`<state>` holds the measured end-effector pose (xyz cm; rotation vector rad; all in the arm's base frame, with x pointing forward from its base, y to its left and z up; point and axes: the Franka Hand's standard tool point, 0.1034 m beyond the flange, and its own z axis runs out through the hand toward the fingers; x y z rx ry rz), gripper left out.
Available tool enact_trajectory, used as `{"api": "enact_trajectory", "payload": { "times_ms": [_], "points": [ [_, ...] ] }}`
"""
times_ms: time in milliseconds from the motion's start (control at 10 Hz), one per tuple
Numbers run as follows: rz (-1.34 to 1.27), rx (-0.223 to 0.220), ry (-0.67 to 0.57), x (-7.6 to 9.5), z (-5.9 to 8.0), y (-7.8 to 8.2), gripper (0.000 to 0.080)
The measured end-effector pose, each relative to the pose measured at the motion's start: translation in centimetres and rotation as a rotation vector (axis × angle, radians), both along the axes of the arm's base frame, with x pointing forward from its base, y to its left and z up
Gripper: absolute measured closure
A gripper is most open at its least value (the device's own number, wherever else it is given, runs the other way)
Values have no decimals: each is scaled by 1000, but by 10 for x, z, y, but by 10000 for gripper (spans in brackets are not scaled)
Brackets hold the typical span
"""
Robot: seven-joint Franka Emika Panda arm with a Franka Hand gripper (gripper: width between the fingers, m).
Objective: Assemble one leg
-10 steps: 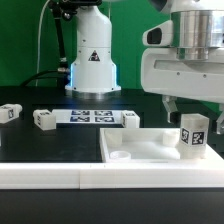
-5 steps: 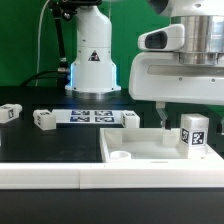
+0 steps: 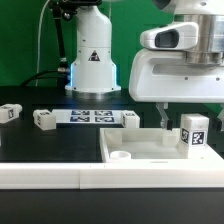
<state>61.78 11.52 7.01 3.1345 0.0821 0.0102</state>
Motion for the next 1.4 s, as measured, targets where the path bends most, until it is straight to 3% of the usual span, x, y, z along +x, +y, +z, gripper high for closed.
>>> {"api": "enact_trajectory", "payload": {
  "times_ms": [200,300,400,500,1000,1400],
  "points": [
    [64,-7,0,0,0,-1,151],
    [63,-7,0,0,0,-1,242],
    [63,-7,0,0,0,-1,422],
    [49,-6,0,0,0,-1,510],
    [-302,9,-16,1,0,-1,510],
    [-638,11,-28,0,-1,-19,509]
  ]
}}
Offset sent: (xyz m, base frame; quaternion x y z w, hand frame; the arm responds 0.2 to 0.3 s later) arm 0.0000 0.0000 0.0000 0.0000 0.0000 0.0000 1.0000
